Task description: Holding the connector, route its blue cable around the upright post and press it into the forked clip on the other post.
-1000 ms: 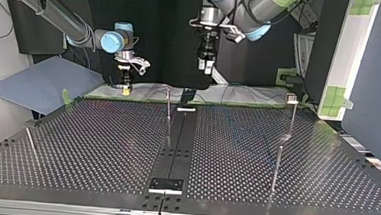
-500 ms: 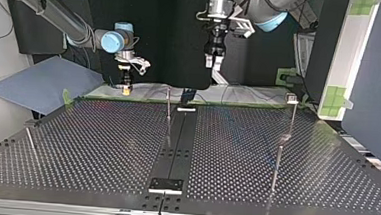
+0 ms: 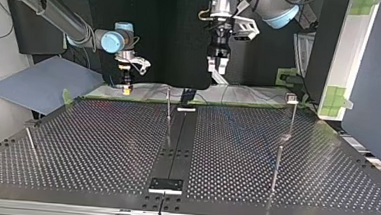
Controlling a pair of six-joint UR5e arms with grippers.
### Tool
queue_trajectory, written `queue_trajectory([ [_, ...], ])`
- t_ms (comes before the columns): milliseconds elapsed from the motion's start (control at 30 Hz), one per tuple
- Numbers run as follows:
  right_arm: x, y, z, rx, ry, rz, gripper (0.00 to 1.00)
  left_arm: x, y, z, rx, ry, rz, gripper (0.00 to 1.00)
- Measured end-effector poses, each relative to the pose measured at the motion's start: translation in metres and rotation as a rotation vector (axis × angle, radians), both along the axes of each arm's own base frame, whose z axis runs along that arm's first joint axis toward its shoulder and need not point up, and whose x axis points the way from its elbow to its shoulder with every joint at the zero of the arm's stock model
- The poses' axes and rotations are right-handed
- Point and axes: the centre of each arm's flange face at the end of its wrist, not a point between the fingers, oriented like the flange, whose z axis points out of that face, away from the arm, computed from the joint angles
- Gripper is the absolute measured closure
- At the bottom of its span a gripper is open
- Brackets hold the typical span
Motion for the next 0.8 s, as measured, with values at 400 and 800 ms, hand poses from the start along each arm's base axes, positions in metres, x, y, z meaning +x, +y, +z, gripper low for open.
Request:
queue_trajectory([
  [400,0.0,0.0,0.0,0.0,-0.001,0.001,1.0,-0.006,0.008,-0.034,-0.015,0.012,-0.041,0.0],
  [800,-0.003,0.0,-0.001,0.015,0.01,-0.01,1.0,-0.003,0.011,-0.055,0.038,0.048,-0.013,0.0],
])
